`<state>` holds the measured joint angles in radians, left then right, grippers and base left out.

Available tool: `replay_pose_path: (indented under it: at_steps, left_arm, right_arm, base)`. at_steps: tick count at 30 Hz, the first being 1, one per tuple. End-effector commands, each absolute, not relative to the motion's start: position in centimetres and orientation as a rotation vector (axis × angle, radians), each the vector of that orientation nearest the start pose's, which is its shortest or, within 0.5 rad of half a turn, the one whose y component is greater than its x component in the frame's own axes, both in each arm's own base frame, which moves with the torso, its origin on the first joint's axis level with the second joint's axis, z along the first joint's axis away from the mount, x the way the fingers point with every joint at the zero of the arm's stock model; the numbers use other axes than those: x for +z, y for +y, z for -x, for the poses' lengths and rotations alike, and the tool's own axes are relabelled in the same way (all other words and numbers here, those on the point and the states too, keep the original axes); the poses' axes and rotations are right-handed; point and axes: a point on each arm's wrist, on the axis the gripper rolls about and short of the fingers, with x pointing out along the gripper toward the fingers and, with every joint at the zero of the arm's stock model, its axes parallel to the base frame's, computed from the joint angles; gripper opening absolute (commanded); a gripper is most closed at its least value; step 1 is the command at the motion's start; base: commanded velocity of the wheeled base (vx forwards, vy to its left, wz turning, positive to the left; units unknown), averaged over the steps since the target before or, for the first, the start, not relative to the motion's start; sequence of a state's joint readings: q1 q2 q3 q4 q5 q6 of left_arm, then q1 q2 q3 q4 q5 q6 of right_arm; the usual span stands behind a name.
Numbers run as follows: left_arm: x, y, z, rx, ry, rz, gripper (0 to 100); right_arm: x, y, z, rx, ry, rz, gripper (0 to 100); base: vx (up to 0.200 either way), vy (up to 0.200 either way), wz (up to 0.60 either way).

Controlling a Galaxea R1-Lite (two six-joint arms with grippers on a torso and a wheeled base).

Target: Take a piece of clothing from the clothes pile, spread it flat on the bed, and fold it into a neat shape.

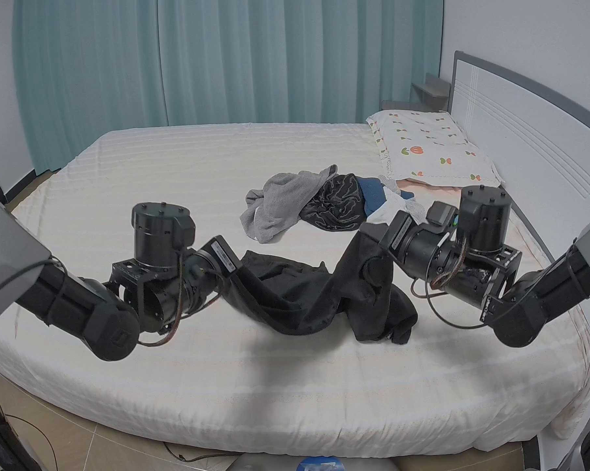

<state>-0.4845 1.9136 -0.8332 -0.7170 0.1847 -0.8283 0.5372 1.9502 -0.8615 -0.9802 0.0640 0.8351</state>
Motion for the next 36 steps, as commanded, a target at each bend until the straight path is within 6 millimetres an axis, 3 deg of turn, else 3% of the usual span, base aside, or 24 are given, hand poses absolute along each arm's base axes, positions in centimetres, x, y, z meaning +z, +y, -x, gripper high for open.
replay_pose_path:
  at_steps: [1, 5, 10, 18, 26, 36]
  left_arm:
    - [10.4, -16.2, -30.3, -0.121, 0.517, 0.673, 0]
    - [10.0, -16.1, -30.0, -0.111, 0.533, 0.673, 0]
    - [10.1, -15.9, -29.7, -0.102, 0.534, 0.689, 0]
    - [10.8, -15.6, -29.4, -0.104, 0.518, 0.718, 0]
    - [11.2, -15.3, -29.5, -0.102, 0.478, 0.773, 0]
    - [12.2, -14.4, -29.0, -0.097, 0.454, 0.787, 0]
  right_arm:
    - [12.1, 19.1, -31.0, 0.49, 0.43, -0.77, 0]
    - [12.1, 19.3, -30.7, 0.497, 0.436, -0.767, 0]
    - [12.3, 19.5, -30.5, 0.507, 0.43, -0.768, 0]
    - [13.8, 20.1, -31.5, 0.526, 0.38, -0.756, 0]
    - [12.8, 18.9, -32.1, 0.478, 0.394, -0.766, 0]
    - [11.6, 19.1, -32.5, 0.463, 0.396, -0.761, 0]
  base:
    - [0.0, 0.0, 0.0]
    - [0.0, 0.0, 0.0]
    - [-0.2, 0.0, 0.0]
    - [0.0, 0.0, 0.0]
    - [0.0, 0.0, 0.0]
    - [0.0, 0.2, 0.0]
